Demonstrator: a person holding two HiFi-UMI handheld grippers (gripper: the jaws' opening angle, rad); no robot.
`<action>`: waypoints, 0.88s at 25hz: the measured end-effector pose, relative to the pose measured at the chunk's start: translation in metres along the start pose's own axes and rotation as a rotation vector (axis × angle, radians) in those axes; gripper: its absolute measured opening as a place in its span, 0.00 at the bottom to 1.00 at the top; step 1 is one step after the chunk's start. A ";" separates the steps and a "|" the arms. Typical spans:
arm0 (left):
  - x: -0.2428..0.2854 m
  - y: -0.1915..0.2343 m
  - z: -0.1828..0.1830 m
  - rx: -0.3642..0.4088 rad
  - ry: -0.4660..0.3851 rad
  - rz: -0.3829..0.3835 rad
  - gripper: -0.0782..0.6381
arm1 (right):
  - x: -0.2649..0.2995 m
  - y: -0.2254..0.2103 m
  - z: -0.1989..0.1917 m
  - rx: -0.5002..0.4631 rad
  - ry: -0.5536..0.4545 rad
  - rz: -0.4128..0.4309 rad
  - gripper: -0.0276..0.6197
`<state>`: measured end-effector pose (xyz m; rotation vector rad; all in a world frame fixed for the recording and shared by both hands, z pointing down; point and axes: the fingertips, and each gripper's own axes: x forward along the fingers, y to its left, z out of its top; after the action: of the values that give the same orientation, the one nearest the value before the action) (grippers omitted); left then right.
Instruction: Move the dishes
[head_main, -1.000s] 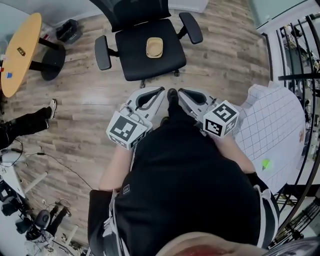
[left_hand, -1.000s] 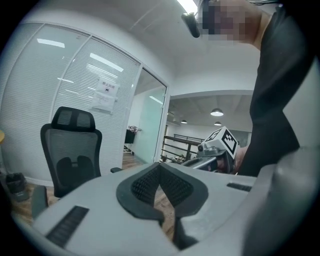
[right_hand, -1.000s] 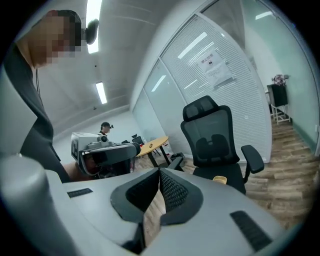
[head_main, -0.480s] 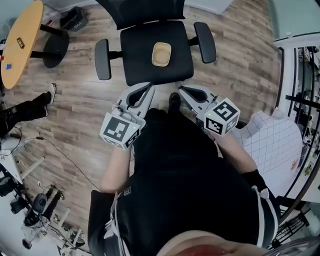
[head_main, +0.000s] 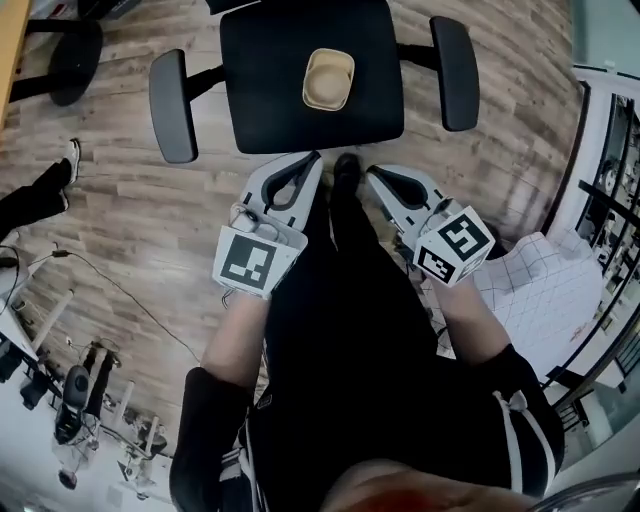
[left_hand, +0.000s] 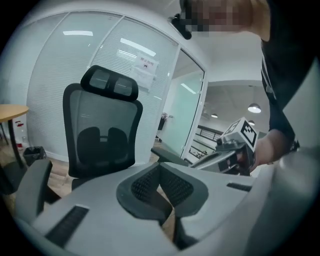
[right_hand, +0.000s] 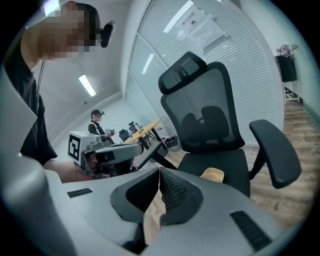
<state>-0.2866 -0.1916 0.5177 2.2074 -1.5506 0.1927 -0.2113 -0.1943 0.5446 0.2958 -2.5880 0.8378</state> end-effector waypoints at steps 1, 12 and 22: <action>0.006 0.008 -0.012 0.003 0.008 0.012 0.12 | 0.008 -0.008 -0.005 -0.002 0.002 -0.004 0.07; 0.065 0.074 -0.124 -0.021 0.083 0.031 0.12 | 0.081 -0.073 -0.083 0.033 0.047 -0.023 0.07; 0.120 0.100 -0.203 -0.031 0.143 0.008 0.12 | 0.125 -0.112 -0.133 0.065 0.065 0.004 0.07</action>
<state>-0.3083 -0.2372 0.7691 2.1149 -1.4748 0.3194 -0.2465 -0.2133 0.7546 0.2781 -2.5061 0.9192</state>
